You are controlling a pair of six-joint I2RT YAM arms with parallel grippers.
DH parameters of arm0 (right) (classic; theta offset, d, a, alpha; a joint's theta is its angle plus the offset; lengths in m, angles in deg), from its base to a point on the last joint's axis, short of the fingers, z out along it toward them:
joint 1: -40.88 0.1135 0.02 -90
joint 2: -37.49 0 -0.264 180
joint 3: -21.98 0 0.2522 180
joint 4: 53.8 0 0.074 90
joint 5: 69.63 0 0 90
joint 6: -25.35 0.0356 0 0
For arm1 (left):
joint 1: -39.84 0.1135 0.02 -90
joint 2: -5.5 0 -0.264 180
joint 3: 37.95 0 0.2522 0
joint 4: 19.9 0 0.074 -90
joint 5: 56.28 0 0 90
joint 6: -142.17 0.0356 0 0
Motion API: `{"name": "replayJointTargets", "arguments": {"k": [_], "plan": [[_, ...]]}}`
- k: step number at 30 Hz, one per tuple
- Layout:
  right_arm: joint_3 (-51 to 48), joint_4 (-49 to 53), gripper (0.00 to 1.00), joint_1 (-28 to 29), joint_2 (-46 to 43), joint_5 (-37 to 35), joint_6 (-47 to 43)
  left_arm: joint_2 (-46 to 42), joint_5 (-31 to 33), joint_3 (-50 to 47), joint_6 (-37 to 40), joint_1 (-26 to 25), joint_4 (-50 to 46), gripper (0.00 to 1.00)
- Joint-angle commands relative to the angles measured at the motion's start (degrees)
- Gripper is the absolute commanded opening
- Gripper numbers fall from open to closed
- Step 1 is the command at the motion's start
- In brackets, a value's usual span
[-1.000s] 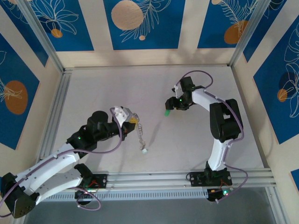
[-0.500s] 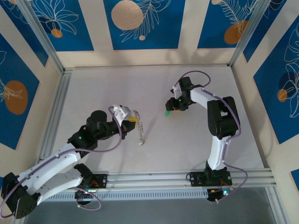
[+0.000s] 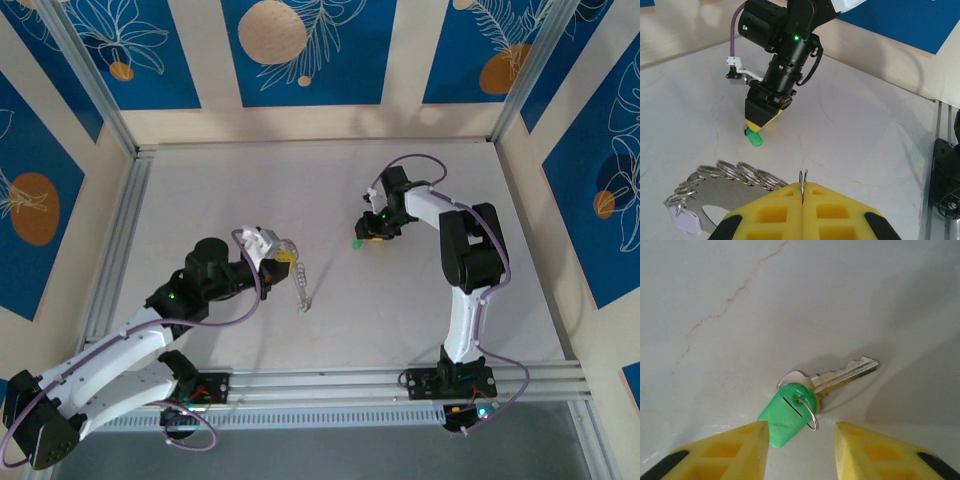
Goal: Put the keys on the keyring
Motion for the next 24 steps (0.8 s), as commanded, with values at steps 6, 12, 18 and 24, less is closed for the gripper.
{"name": "replayJointTargets", "arguments": {"k": [6,12,18,24], "plan": [[3.1,2.7,0.32,0.7,2.0,2.0,-0.9,-2.3,-0.6,-0.7,-0.8,0.8,3.6,0.0],[3.2,3.0,0.32,0.8,2.3,2.3,-1.2,-2.3,-0.7,-0.8,-0.8,0.8,3.9,0.0],[3.1,3.4,0.34,1.1,2.4,1.9,-1.5,-3.2,-0.6,-1.0,-0.8,0.8,4.0,0.0],[3.3,3.7,0.32,1.6,2.5,1.3,-1.7,-3.6,-0.5,-1.1,-0.8,0.8,4.1,0.0]]}}
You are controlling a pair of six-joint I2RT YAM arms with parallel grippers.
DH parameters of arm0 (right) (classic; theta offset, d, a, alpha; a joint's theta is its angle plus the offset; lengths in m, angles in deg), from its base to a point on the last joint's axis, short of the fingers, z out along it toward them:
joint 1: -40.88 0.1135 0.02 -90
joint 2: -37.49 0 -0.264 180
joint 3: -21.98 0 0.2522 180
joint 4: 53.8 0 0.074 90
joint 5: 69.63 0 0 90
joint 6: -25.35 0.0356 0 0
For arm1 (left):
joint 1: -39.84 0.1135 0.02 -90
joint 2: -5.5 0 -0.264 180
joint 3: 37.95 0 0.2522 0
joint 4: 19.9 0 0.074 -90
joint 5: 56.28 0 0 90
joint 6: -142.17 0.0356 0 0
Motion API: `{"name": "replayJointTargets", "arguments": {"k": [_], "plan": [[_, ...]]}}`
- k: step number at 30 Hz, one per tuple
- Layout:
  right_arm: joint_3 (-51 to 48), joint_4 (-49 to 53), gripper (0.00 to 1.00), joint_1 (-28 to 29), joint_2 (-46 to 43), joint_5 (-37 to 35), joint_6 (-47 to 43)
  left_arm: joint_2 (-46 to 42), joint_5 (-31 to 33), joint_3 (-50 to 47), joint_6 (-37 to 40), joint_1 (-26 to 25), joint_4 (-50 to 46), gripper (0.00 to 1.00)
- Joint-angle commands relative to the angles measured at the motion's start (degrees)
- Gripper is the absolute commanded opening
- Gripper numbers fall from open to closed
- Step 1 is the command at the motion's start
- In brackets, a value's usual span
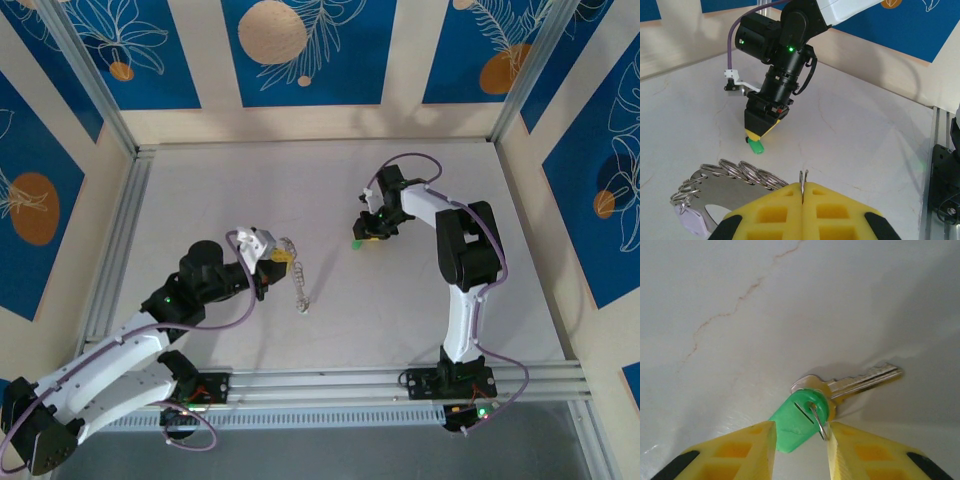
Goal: Put the keys on the keyring
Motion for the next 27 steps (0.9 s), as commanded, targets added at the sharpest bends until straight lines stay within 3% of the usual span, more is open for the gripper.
{"name": "replayJointTargets", "arguments": {"k": [1,19,23,27], "plan": [[1.1,1.6,0.31,0.5,1.0,0.9,-0.9,-1.3,-0.3,-0.3,-0.7,0.6,3.5,0.0],[0.9,1.5,0.1,1.0,0.7,-0.6,-0.7,-1.3,-0.9,-0.2,-1.1,0.6,3.7,0.0],[0.6,1.1,0.0,1.1,0.2,-0.7,-0.5,-1.2,-1.0,-0.1,-1.2,0.6,3.8,0.0],[0.6,1.2,0.0,2.1,-0.8,-1.4,-0.7,-1.2,-1.0,0.2,-1.3,0.6,3.5,0.0]]}}
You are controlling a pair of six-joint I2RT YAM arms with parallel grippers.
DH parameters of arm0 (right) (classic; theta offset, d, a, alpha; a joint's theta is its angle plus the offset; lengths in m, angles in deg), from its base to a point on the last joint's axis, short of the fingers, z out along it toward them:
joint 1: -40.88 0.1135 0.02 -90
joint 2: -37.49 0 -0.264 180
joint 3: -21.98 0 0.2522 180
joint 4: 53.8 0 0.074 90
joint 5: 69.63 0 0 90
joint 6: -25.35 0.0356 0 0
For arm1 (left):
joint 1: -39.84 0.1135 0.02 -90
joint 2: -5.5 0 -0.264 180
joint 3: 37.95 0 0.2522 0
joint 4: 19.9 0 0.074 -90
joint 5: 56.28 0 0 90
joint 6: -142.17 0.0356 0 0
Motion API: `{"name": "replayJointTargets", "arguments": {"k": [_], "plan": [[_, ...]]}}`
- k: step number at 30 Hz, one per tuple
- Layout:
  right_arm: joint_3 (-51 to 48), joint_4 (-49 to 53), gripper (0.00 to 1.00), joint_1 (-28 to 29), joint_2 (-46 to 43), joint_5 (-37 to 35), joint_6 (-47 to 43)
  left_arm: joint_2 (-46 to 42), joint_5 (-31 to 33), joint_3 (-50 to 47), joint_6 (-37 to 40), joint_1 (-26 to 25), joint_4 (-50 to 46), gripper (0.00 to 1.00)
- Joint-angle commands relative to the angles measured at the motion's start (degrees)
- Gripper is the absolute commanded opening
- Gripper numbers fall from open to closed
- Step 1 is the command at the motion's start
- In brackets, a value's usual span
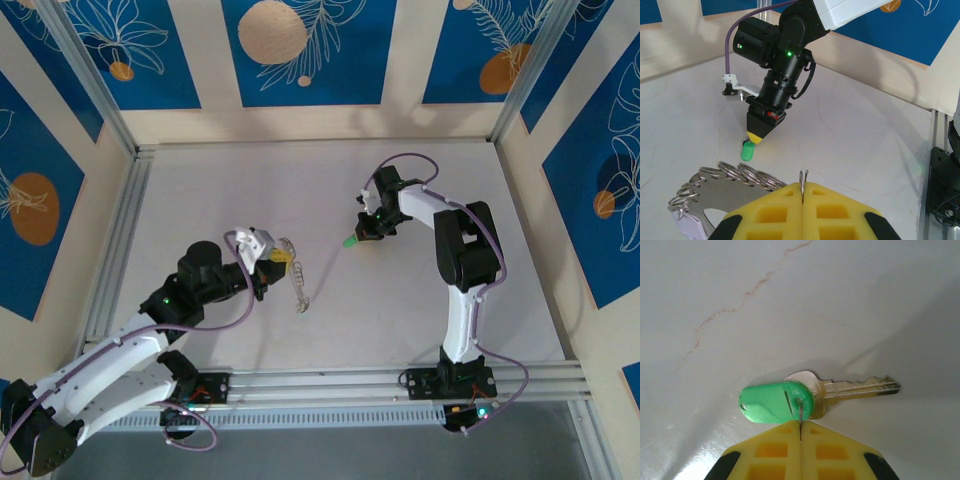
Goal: Put the keys on the keyring
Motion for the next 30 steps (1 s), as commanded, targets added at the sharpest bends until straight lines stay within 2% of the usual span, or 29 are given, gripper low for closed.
{"name": "replayJointTargets", "arguments": {"k": [1,6,14,21,24,30], "plan": [[0.4,1.0,0.0,1.2,-1.4,-0.9,-0.3,-0.8,-0.9,0.3,-0.9,0.5,3.4,0.0],[-5.3,-4.9,0.0,3.7,-10.2,0.3,-2.0,-1.5,-0.9,1.1,-0.9,0.6,2.3,0.0],[-13.8,-13.3,0.0,13.7,-28.5,1.1,-8.0,-4.4,1.7,4.0,1.0,0.6,-4.9,0.0],[-17.8,-13.9,0.0,18.5,-42.7,15.0,-8.9,-8.7,2.3,7.6,4.8,0.4,-12.3,0.0],[-17.3,-10.9,0.0,21.2,-47.8,18.1,-9.0,-9.1,0.3,9.1,6.4,0.4,-13.8,0.0],[-17.8,-9.1,0.0,24.6,-54.0,24.7,-3.8,-7.1,-9.3,10.3,7.8,-0.7,-11.9,0.0]]}}
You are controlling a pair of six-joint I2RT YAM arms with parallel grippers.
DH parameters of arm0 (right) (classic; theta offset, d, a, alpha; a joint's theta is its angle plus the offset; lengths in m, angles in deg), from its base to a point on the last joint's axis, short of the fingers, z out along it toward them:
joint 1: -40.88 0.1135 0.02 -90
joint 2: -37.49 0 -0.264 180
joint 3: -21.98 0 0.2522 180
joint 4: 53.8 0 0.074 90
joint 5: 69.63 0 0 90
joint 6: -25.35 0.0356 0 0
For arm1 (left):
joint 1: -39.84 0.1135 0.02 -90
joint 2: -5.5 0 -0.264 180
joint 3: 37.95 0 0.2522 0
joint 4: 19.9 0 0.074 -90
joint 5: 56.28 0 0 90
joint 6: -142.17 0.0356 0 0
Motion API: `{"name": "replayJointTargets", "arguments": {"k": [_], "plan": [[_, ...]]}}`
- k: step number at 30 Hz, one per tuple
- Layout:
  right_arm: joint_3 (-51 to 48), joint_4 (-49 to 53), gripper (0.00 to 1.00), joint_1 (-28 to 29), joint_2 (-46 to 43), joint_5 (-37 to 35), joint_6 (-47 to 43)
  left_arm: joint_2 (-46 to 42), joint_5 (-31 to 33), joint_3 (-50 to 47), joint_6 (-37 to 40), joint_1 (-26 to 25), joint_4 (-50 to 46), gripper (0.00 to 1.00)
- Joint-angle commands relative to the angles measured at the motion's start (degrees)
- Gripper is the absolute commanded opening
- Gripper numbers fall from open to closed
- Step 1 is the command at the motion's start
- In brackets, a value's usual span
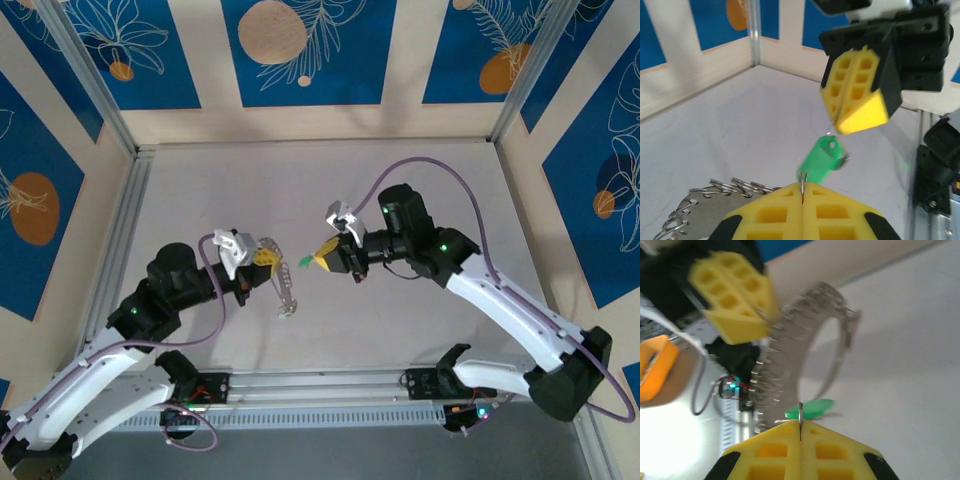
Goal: Put the keys on the keyring
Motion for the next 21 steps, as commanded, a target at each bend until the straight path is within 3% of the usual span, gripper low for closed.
{"name": "replayJointTargets", "arguments": {"k": [1,8,21], "plan": [[-0.6,2.0,0.0,1.6,-1.9,6.9,3.5,1.4,-8.2,2.8,2.1,-0.7,1.4,0.0],[-0.3,2.5,0.0,3.6,-0.6,8.4,7.1,4.2,-12.7,4.3,2.8,-2.0,0.1,0.0],[1.0,1.2,0.0,5.1,2.7,9.6,7.6,5.0,-11.5,4.4,4.2,-3.2,-0.8,0.0]]}}
